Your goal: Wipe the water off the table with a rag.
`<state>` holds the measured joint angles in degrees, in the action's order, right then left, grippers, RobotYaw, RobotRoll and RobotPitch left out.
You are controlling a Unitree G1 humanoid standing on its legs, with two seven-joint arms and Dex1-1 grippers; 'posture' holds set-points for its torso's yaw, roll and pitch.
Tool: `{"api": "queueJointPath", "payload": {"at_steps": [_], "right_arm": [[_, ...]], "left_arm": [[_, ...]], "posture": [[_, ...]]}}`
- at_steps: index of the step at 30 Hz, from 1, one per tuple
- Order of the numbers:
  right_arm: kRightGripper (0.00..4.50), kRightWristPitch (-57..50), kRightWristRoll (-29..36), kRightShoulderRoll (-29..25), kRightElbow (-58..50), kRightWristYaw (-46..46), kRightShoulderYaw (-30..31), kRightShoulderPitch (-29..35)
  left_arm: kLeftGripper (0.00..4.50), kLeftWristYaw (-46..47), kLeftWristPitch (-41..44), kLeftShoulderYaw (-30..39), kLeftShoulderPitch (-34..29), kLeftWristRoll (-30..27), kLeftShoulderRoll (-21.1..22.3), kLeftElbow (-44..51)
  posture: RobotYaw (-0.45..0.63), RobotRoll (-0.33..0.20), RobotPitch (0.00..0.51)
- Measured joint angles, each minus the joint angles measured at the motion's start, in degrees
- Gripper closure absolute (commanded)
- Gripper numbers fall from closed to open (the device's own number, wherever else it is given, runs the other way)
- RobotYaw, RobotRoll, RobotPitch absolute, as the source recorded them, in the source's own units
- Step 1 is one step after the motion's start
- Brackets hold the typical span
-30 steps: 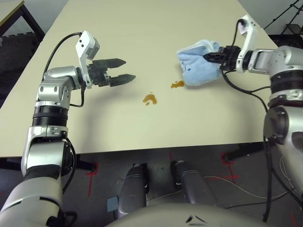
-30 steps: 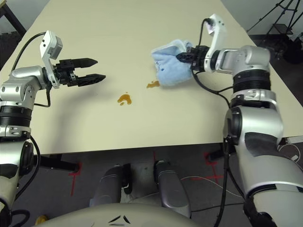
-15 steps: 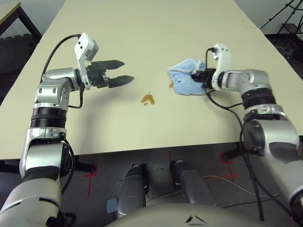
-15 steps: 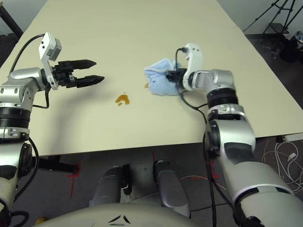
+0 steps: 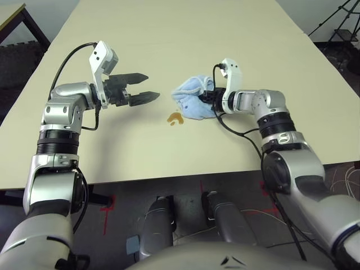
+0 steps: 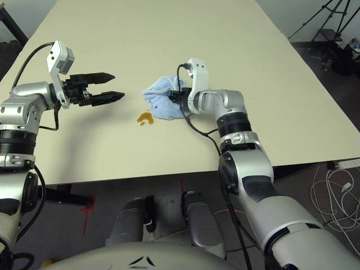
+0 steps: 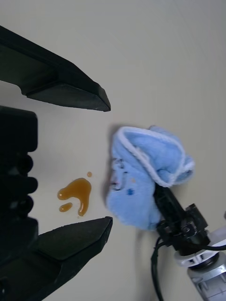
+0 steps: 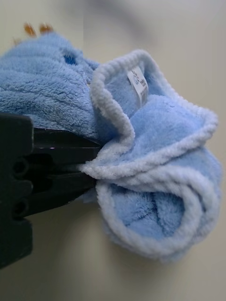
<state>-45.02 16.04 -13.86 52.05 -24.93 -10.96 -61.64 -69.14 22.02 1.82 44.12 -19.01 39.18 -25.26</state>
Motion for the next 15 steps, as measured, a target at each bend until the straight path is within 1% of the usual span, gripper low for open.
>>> {"api": "queueJointPath", "payload": {"at_steps": [2,4,7,9,10,15], "right_arm": [[4.47,2.3,-0.8,-3.5,2.9,-0.1,0.0,-0.8],[4.47,3.4,-1.2,-5.7,4.6,-0.4,0.0,-1.3],[4.47,2.7,-1.5,-6.9,4.8,-1.5,0.1,-1.4],[4.47,0.4,-1.4,-6.5,3.4,-2.3,0.3,-1.0],[4.47,-1.5,-1.2,-5.7,0.5,-2.4,0.7,0.1],[4.47,-10.4,1.1,1.5,-14.7,-0.9,1.4,7.0]], "left_arm": [[0.00,0.0,0.0,0.1,0.0,0.0,0.0,0.0],[0.00,0.0,0.0,0.2,-0.1,0.0,0.1,0.0],[0.00,0.0,0.0,0.2,-0.1,0.0,0.1,-0.1],[0.00,0.0,-0.1,0.2,0.0,0.0,0.1,-0.2],[0.00,-0.1,-0.4,0.2,0.1,0.1,0.1,-0.6],[0.00,-0.2,-1.1,0.2,0.5,0.4,0.6,-2.5]], "posture": [[-0.17,0.000,0.148],[-0.17,0.000,0.150],[-0.17,0.000,0.150],[-0.18,0.000,0.153],[-0.19,0.000,0.156],[-0.19,0.000,0.159]]}}
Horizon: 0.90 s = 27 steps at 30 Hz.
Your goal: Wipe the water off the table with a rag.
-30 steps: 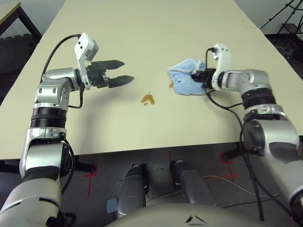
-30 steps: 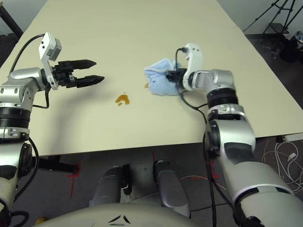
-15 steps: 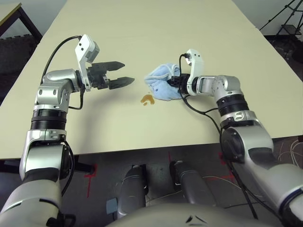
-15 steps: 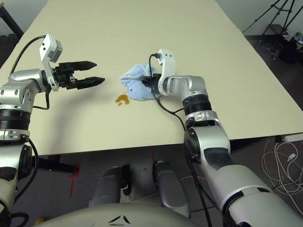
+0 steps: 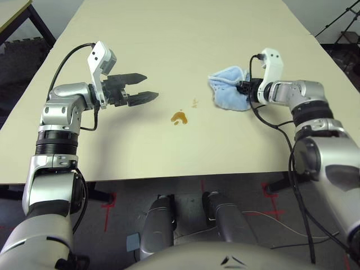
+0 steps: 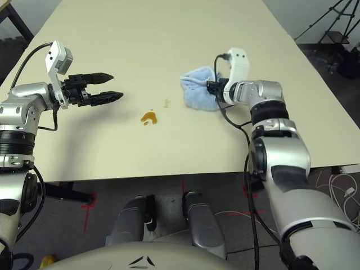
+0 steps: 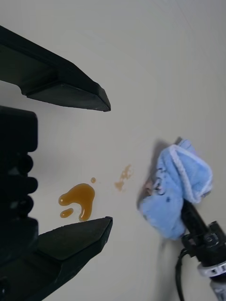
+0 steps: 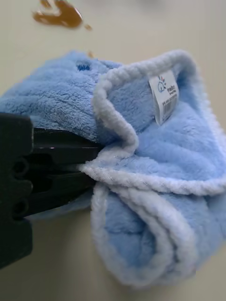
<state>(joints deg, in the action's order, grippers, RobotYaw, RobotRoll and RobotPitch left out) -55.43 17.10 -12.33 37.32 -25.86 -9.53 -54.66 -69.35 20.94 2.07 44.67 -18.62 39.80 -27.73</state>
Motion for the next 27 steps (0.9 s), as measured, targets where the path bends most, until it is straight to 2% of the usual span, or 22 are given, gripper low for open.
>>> {"api": "queueJointPath", "payload": {"at_steps": [6,19,27], "right_arm": [[4.47,-6.3,0.9,6.6,-10.5,5.2,-0.3,3.5],[4.47,-15.3,3.7,19.0,-20.4,12.2,-0.1,6.7],[4.47,-14.5,4.3,19.5,-21.2,14.8,2.6,7.0]], "left_arm": [[0.00,-0.5,-0.2,0.1,0.1,0.0,1.2,-0.2],[0.00,-0.6,-0.4,0.1,0.2,0.0,1.5,-0.3],[0.00,-0.5,-0.7,0.1,0.2,0.0,1.5,-0.3]], "posture": [[-0.18,0.000,0.162],[-0.17,0.000,0.156],[-0.17,0.000,0.149]]}}
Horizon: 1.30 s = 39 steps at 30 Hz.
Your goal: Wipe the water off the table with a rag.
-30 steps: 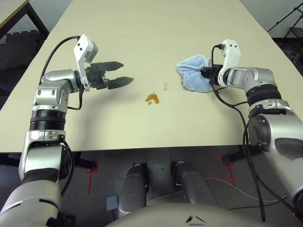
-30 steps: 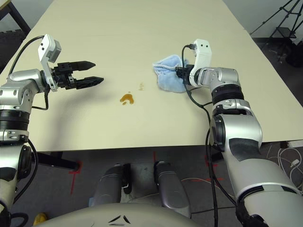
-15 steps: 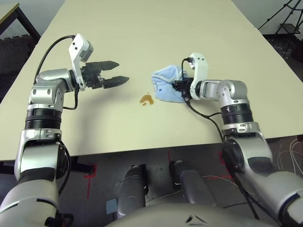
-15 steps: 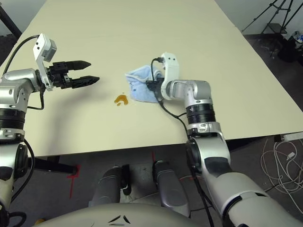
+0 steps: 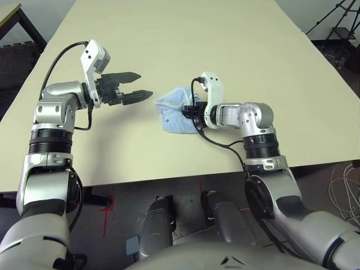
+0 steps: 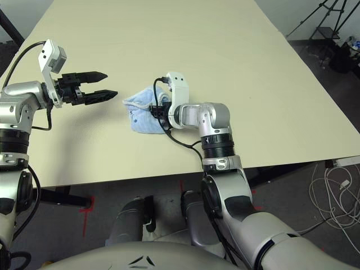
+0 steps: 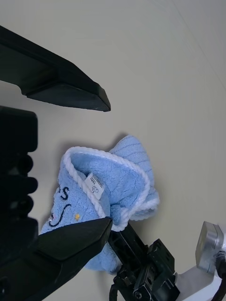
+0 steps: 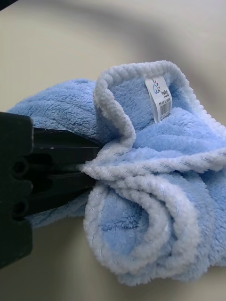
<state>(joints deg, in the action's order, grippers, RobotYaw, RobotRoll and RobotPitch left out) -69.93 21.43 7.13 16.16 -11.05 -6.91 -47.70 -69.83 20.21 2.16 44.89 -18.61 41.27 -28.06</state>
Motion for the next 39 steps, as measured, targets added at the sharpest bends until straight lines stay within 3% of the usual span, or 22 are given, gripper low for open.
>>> {"api": "queueJointPath", "payload": {"at_steps": [13,22,29,33,39], "right_arm": [[4.47,7.8,0.2,-0.6,4.2,-1.8,6.3,-0.4],[4.47,17.2,-2.5,-17.8,18.4,-7.3,3.6,-7.6],[4.47,21.8,-4.4,-24.3,26.7,-9.8,2.2,-10.9],[4.47,20.2,-4.2,-23.3,25.9,-9.8,1.0,-11.2],[4.47,9.2,-0.4,-11.2,11.7,-5.8,-0.7,-6.1]], "left_arm": [[0.00,0.1,-0.4,0.0,0.0,0.0,0.0,-0.1],[0.00,0.1,-0.5,0.1,0.0,0.0,0.1,-0.1],[0.00,0.1,-0.8,0.1,0.2,0.0,-0.2,-0.6],[0.00,0.2,-1.4,0.1,0.9,0.2,-0.5,-2.3],[0.00,0.1,-2.3,0.1,2.0,0.6,-1.3,-3.1]], "posture": [[-0.16,0.000,0.149],[-0.17,0.000,0.150],[-0.19,0.000,0.149],[-0.20,0.000,0.150],[-0.20,0.000,0.155]]}}
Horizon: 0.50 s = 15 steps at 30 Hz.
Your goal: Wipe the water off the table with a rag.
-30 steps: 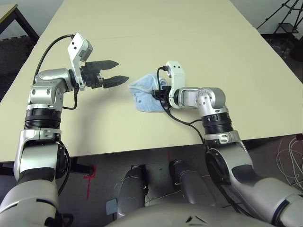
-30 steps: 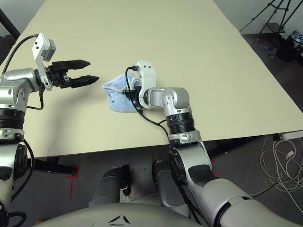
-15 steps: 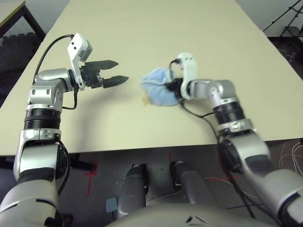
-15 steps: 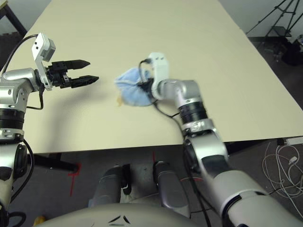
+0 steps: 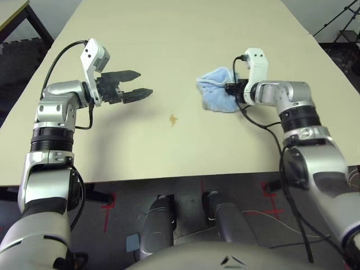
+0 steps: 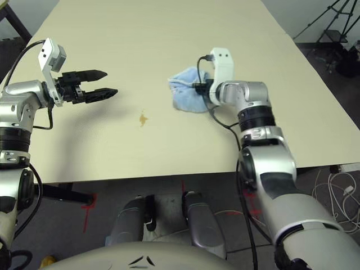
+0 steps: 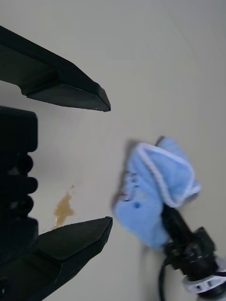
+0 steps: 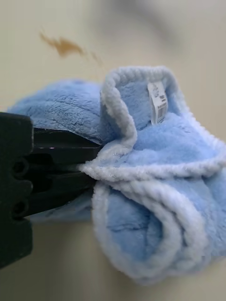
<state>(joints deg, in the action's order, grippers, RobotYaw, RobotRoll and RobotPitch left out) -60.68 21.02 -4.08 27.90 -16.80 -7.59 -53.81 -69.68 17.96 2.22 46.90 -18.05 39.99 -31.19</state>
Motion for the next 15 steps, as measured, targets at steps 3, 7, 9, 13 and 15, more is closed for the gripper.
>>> {"api": "queueJointPath", "payload": {"at_steps": [3,7,9,13,15], "right_arm": [[4.47,-4.8,1.3,6.3,-6.1,3.2,-0.4,2.1],[4.47,-9.8,2.9,11.0,-10.4,5.6,0.1,3.8],[4.47,-12.1,3.3,11.1,-12.3,6.1,0.1,4.5],[4.47,-14.3,4.1,11.1,-14.5,6.2,0.9,5.8],[4.47,-13.2,4.1,10.7,-14.1,6.1,1.1,5.7]], "left_arm": [[0.00,0.0,0.0,0.0,0.0,0.1,-0.1,-1.2],[0.00,0.0,-0.1,0.0,0.1,0.2,-0.3,-1.2],[0.00,0.0,-0.1,0.0,0.0,0.2,-0.2,-1.2],[0.00,0.0,-0.1,0.0,0.0,0.2,-0.2,-1.2],[0.00,0.0,-0.1,0.0,0.0,0.2,-0.2,-1.2]], "posture": [[-0.20,0.000,0.156],[-0.19,0.000,0.157],[-0.19,0.000,0.157],[-0.19,0.000,0.159],[-0.18,0.000,0.158]]}}
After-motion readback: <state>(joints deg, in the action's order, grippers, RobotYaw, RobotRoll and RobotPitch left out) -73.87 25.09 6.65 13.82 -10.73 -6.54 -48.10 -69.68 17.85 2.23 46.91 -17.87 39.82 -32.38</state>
